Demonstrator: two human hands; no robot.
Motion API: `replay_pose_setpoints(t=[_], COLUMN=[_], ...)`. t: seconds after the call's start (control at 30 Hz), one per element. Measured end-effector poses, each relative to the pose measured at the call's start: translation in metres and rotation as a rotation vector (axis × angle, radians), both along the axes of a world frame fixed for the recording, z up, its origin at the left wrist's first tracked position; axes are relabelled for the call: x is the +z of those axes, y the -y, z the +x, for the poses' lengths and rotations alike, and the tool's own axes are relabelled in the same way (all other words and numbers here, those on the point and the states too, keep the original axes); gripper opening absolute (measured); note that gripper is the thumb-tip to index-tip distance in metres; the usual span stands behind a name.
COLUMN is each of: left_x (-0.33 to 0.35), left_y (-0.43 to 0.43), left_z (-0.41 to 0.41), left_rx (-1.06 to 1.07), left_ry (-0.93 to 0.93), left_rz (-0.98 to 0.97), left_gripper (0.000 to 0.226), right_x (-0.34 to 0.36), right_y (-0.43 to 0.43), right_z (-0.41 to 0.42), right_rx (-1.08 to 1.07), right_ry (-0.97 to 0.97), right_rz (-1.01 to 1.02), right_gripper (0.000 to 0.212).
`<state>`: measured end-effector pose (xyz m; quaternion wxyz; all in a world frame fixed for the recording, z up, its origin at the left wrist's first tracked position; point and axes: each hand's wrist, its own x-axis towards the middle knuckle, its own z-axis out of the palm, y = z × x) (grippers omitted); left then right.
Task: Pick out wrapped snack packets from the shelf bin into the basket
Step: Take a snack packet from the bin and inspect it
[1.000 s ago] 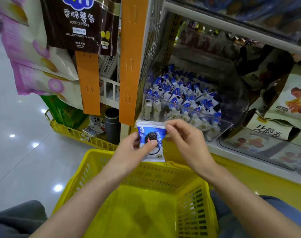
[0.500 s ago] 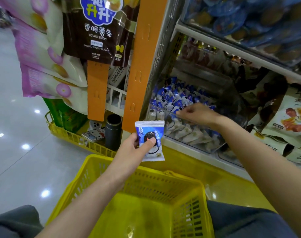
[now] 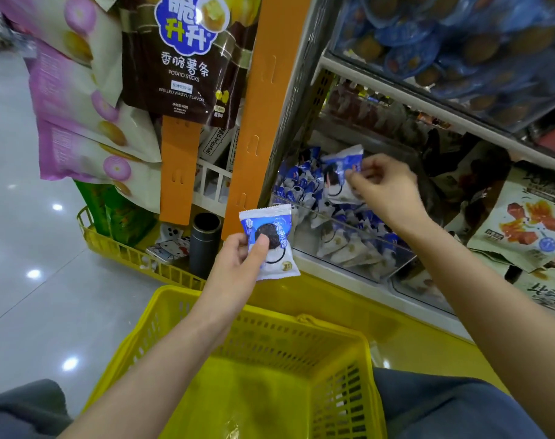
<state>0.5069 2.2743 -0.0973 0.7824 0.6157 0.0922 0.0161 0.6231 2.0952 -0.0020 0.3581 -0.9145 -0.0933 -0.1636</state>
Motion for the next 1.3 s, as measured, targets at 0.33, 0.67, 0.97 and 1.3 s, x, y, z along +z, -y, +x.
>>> replay_pose_setpoints(t=[0.33, 0.67, 0.97, 1.3], left_x=[0.008, 0.011, 0.003, -0.001], left_y=[0.000, -0.006, -0.007, -0.013], left_z=[-0.012, -0.014, -0.011, -0.001], left_rx=[-0.137, -0.335, -0.247, -0.036], left_ry=[0.083, 0.043, -0.072, -0.078], left_rz=[-0.182, -0.128, -0.007, -0.085], left_gripper=[0.040, 0.055, 0.059, 0.035], right_x=[-0.034, -0.030, -0.022, 0.005], right_y=[-0.026, -0.032, -0.038, -0.016], right_z=[-0.083, -0.093, -0.096, -0.009], right_rx=[0.311, 0.340, 0.448, -0.010], right_ry=[-0.537, -0.501, -0.356, -0.081], right_rz=[0.324, 0.201, 0.263, 0.180], right_gripper=[0.013, 0.042, 0.018, 0.012])
